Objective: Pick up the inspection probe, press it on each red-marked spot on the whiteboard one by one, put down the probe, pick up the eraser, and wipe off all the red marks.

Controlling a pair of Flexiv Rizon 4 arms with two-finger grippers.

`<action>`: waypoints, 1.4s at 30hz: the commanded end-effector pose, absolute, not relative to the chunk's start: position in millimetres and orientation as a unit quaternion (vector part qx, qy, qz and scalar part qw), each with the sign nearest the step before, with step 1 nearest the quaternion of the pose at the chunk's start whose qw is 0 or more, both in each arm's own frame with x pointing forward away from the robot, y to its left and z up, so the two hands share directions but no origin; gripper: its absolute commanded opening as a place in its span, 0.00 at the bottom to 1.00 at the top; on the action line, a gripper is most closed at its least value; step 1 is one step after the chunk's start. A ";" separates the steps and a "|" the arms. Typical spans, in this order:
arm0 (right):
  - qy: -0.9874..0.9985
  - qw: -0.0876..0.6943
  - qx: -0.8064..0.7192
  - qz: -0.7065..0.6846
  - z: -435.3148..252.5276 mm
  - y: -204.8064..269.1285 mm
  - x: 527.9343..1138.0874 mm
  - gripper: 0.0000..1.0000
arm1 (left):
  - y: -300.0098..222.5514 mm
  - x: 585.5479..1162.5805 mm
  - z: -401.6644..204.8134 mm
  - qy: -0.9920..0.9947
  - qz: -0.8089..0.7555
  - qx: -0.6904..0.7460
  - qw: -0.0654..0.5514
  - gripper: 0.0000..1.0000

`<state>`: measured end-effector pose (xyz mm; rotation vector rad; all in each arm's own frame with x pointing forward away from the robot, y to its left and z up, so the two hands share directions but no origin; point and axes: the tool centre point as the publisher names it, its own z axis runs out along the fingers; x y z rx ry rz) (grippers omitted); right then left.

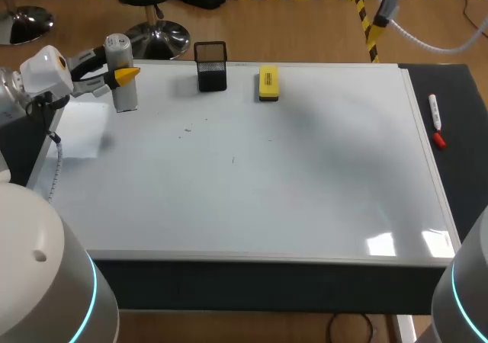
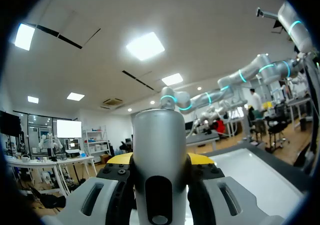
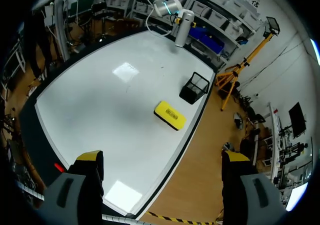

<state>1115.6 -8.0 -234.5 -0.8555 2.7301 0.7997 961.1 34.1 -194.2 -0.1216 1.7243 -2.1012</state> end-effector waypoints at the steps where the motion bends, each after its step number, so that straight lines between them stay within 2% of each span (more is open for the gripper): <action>1: 0.916 0.088 -0.287 0.265 -233.4 -9.0 1111.9 1.00 | 33.6 960.1 -193.0 0.620 -0.755 -0.044 0.211 0.00; 18: 0.916 0.088 -0.287 0.265 -233.4 -9.0 1111.9 1.00 | 26.1 961.9 -193.2 0.618 -0.756 -0.041 0.211 0.00; 33: 0.916 0.088 -0.287 0.265 -233.4 -9.0 1111.9 1.00 | -25.5 1028.6 -160.6 0.589 -0.785 0.045 0.185 0.00; 42: 0.916 0.088 -0.287 0.265 -233.4 -9.0 1111.9 1.00 | -66.9 1072.7 -142.8 0.569 -0.805 0.095 0.136 0.00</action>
